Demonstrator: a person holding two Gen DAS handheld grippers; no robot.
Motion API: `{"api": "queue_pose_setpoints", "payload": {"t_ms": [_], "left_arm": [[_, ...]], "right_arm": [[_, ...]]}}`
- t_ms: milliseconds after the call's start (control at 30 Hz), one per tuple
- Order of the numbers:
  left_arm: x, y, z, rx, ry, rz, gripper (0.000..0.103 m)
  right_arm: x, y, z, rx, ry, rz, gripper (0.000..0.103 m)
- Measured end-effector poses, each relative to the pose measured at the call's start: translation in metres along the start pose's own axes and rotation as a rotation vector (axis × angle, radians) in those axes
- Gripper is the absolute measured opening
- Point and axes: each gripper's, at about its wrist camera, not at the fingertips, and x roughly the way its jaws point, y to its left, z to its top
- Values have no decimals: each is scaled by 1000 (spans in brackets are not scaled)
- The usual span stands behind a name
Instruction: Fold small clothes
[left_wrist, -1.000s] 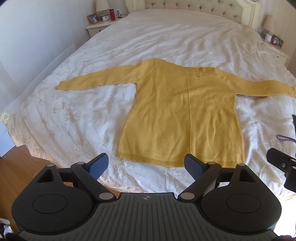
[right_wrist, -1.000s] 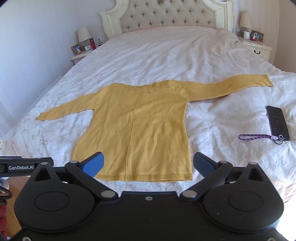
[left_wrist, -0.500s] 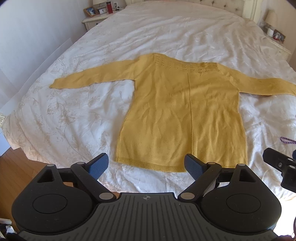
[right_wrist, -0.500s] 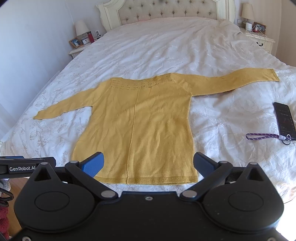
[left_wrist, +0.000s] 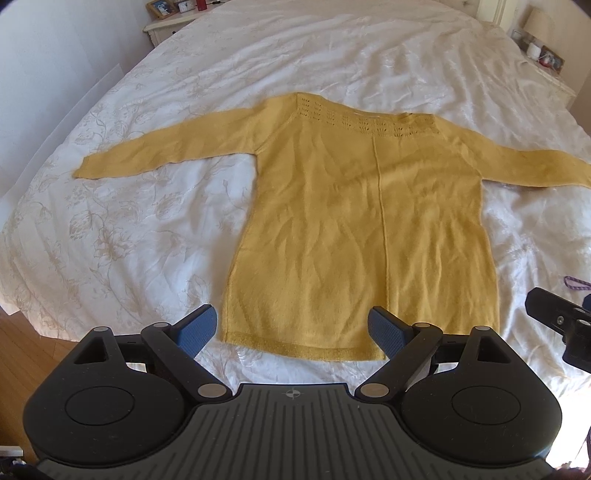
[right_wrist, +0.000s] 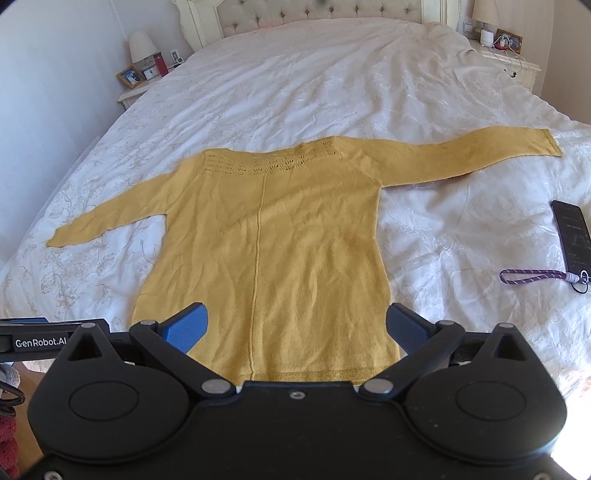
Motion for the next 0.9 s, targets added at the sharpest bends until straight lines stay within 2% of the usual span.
{"api": "queue_pose_setpoints", "payload": {"t_ms": [267,900], "left_arm": [[11,7,7,8,33,-18,90],[26,15,21,21,50,-31,90]], "right_arm": [[9,6,6,10,25,-21,102],[25,15,15,21,51,-29,102]]}}
